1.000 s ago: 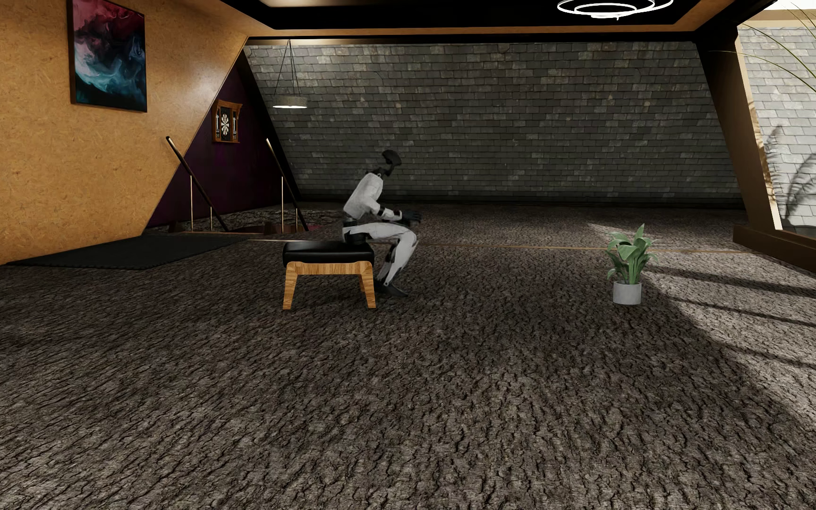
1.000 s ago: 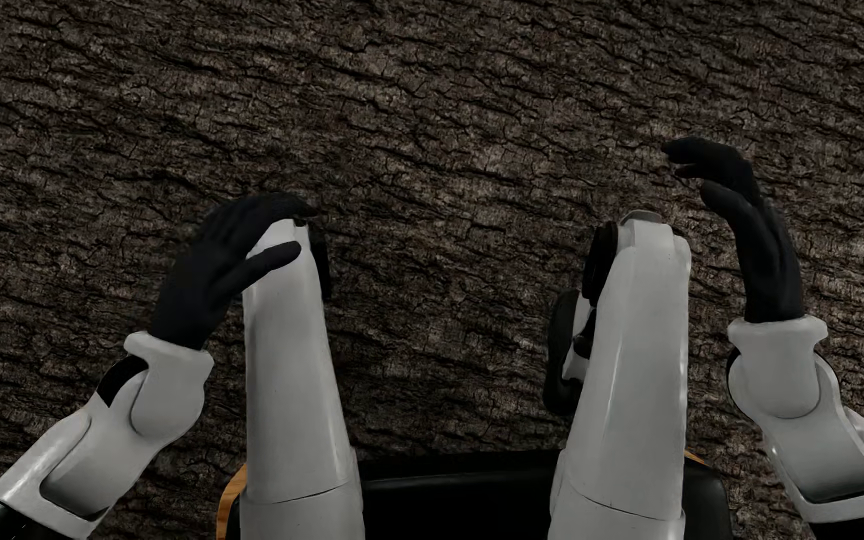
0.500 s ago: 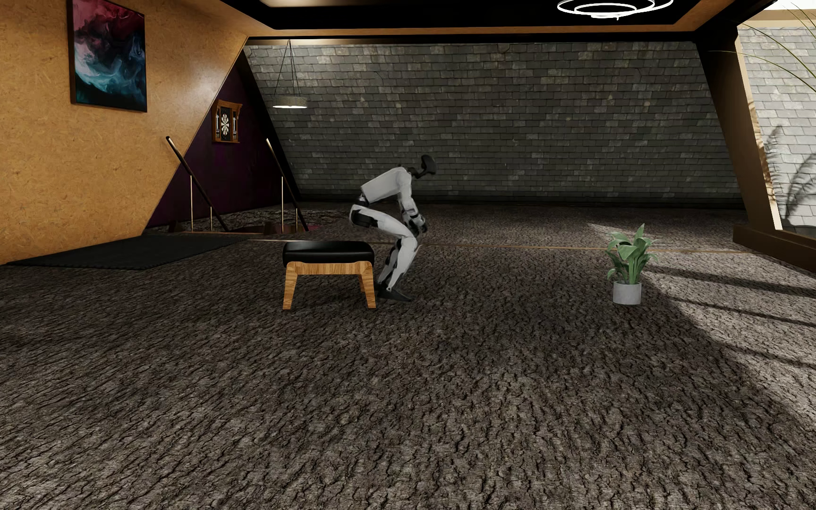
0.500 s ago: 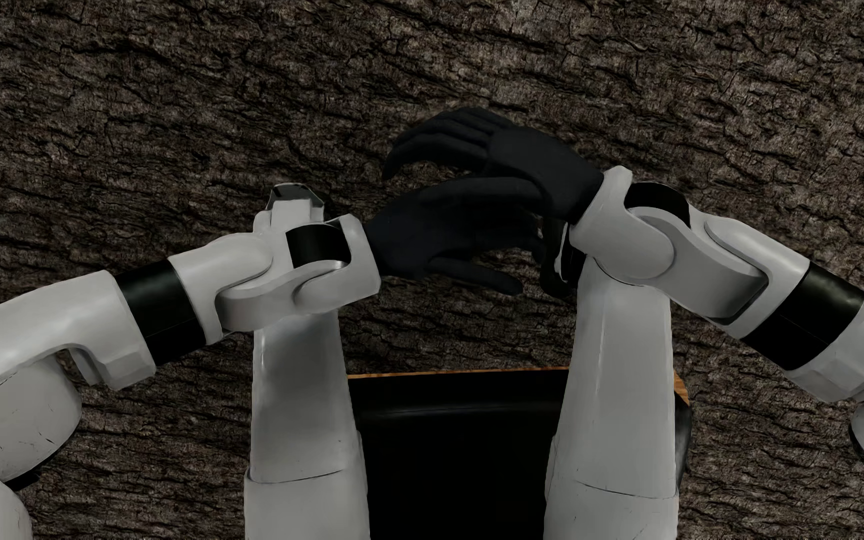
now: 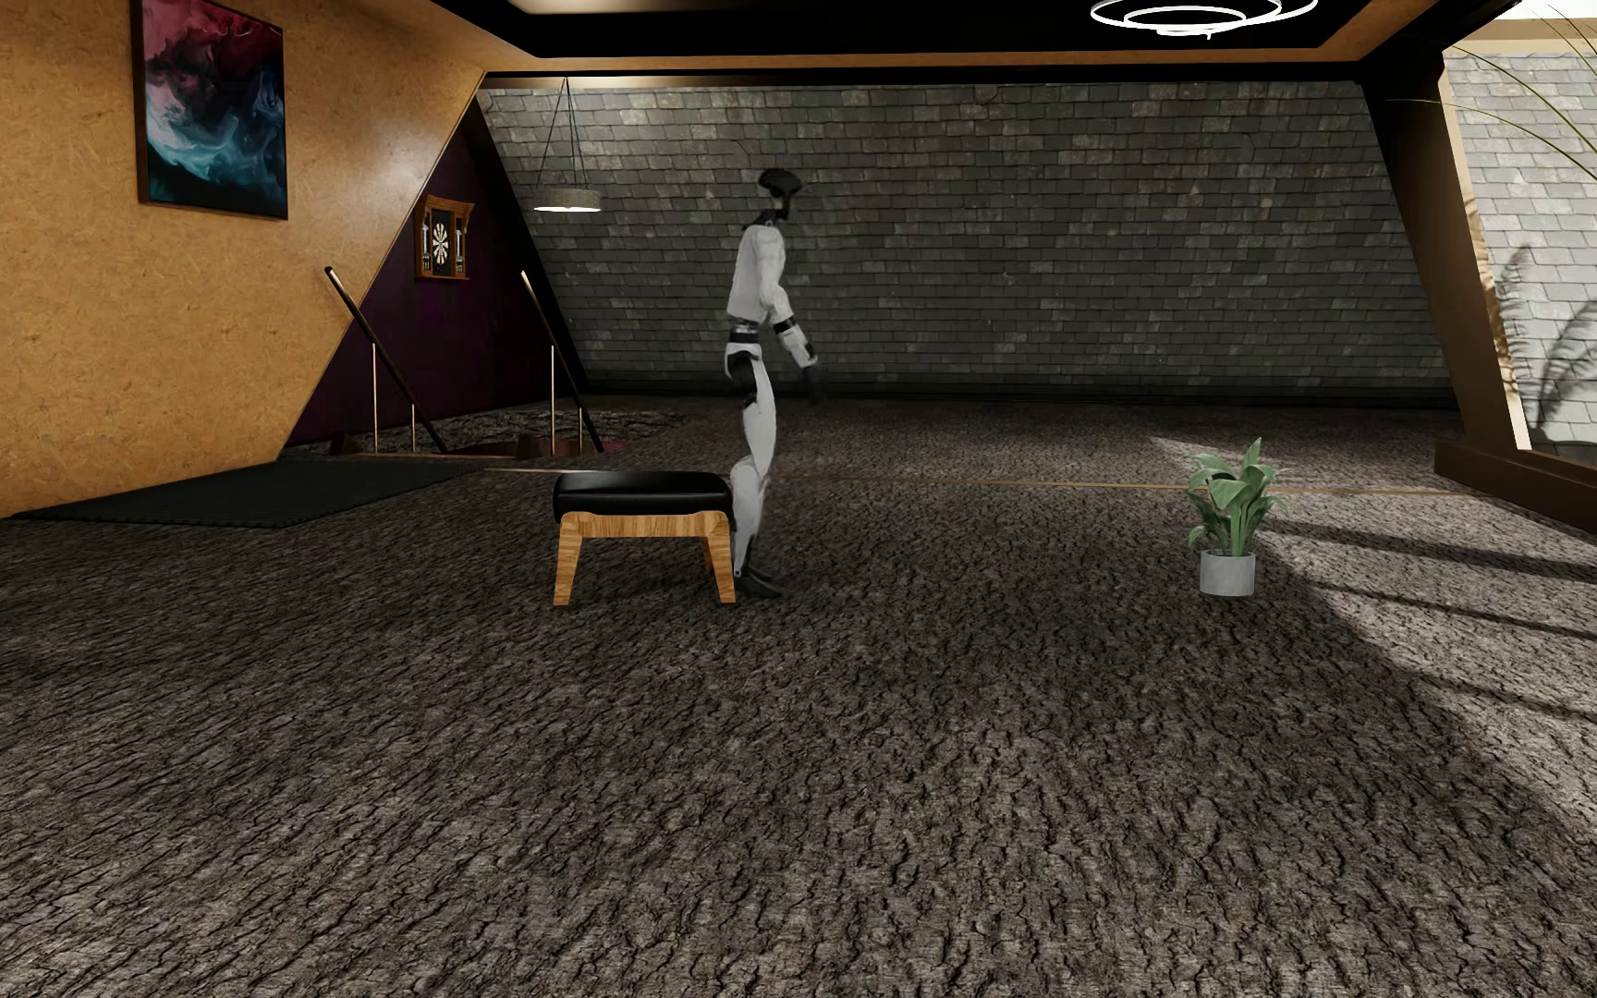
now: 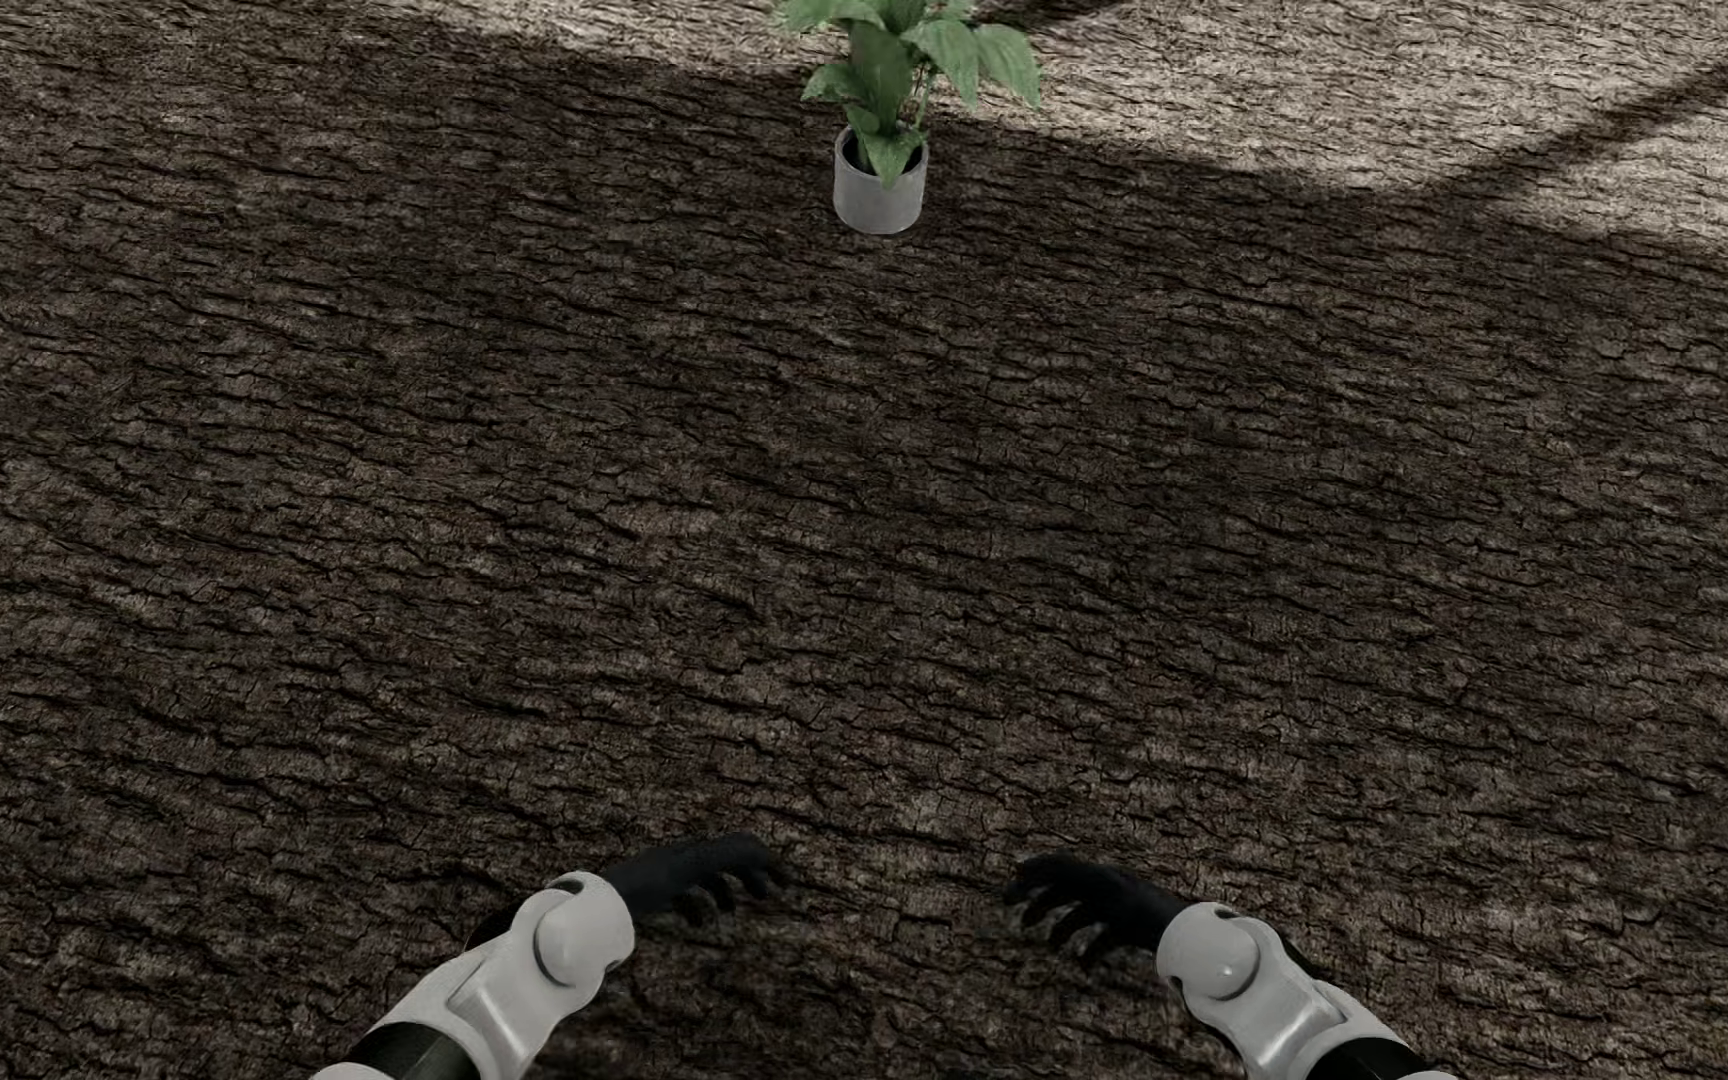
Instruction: Stand up from the textiles chair
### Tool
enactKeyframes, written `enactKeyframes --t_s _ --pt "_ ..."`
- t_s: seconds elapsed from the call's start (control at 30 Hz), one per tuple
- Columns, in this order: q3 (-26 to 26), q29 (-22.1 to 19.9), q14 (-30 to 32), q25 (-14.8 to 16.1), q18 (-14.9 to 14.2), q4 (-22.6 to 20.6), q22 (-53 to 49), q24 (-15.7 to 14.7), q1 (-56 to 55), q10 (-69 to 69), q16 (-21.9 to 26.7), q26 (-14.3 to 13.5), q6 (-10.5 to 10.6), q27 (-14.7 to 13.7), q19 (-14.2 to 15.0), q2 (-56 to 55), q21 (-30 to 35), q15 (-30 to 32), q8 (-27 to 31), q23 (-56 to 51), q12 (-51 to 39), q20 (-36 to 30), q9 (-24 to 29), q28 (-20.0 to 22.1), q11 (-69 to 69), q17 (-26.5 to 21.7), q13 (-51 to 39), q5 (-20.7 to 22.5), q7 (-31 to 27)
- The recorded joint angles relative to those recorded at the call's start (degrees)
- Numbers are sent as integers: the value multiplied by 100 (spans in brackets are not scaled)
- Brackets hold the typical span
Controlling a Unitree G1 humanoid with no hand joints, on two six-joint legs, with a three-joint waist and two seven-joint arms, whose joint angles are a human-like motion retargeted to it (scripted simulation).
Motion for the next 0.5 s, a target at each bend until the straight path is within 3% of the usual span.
enactKeyframes --t_s 0.1,0.2,0.3,0.37,0.5 --pt "55 -258 -24 125 -27 -19 165 -186 923 -575 156 -51 -22 -119 101 841 -583 -163 -177 266 772 827 -493 233 -341 -94 727 -2 269" --pt "116 -297 -164 114 -35 5 1289 -473 1526 -791 8 339 -81 21 180 1427 -816 -238 -297 1044 1155 1309 -811 772 -585 -12 1016 33 457" --pt "135 -259 -291 5 -132 75 2111 -253 1659 -741 -6 473 -124 103 242 1616 -1033 -369 -325 1510 1316 1366 -1000 651 -597 75 1208 9 479" --pt "133 -231 -299 32 -131 74 2198 -6 1687 -743 58 419 -128 113 239 1654 -1121 -381 -361 1541 1455 1367 -1027 412 -603 87 1325 21 515" --pt "146 -89 -292 29 -122 70 1816 -46 1660 -746 194 265 -140 16 233 1632 -1057 -397 -356 1221 1672 1483 -1050 178 -600 125 1415 12 486"
